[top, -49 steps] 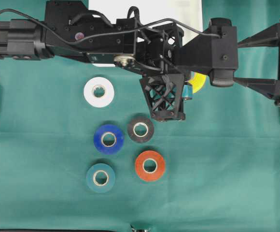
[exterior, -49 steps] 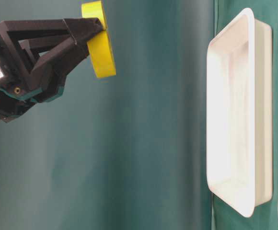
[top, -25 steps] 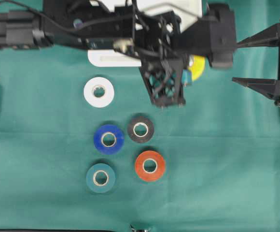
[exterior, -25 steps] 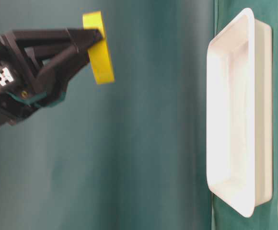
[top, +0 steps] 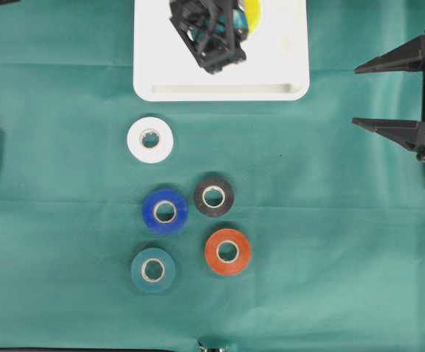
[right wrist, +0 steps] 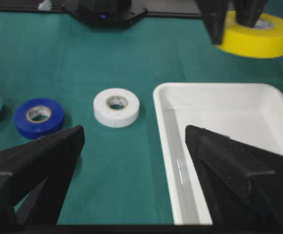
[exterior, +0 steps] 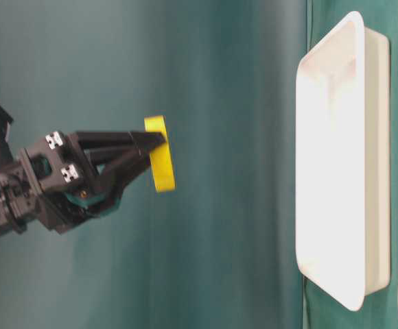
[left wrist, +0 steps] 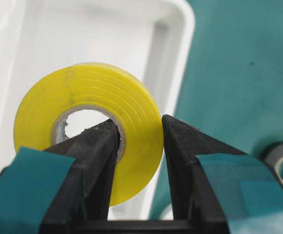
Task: Pick up the tape from a random location and place it into the white case.
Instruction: 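Carry the yellow roll over the white tray with the left gripper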
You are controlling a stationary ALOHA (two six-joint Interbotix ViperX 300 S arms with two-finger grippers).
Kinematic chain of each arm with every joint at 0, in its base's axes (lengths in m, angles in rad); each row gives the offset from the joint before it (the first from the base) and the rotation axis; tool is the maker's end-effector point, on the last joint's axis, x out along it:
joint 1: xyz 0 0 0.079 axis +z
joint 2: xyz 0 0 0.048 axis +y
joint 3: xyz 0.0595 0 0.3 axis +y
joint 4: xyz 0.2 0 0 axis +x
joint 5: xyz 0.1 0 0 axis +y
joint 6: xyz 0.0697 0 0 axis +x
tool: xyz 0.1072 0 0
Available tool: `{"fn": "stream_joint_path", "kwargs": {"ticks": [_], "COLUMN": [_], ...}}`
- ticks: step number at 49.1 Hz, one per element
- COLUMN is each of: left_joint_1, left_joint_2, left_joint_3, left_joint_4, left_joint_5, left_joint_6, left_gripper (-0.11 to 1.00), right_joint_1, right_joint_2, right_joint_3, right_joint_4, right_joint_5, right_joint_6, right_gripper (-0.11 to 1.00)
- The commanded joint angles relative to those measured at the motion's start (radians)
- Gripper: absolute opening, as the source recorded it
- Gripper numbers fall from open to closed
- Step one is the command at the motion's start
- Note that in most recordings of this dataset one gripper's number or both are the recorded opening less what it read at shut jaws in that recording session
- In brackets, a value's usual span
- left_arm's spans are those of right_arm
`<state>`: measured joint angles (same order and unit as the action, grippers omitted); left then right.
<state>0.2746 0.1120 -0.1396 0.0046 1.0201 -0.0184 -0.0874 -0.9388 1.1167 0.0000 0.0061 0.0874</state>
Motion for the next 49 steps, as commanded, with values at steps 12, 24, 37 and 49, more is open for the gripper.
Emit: {"fn": "stream_joint_path", "kwargs": {"ticks": [12, 24, 37, 49], "left_joint_1": [0.055, 0.055, 0.055, 0.057], "left_joint_2": [-0.075, -0.075, -0.074, -0.074], "left_joint_3": [0.046, 0.046, 0.049, 0.077], "left_joint_4": [0.003, 0.003, 0.003, 0.003], "left_joint_5": [-0.028, -0.029, -0.038, -0.074], "left_joint_6": [0.0, 0.0, 0.0, -0.002], "left_gripper": [0.25, 0.25, 0.25, 0.25], "right_joint_1": [0.002, 0.002, 0.002, 0.002], "right_joint_2": [0.005, 0.003, 0.005, 0.008], "right_joint_3": [-0.014, -0.015, -0.015, -0.014], "right_joint_4": [0.0, 0.0, 0.0, 0.0], "right_joint_5": [0.002, 0.002, 0.002, 0.002], "right_joint_6": [0.002, 0.0, 0.002, 0.002], "right_gripper": [0.93, 0.93, 0.93, 0.93]}}
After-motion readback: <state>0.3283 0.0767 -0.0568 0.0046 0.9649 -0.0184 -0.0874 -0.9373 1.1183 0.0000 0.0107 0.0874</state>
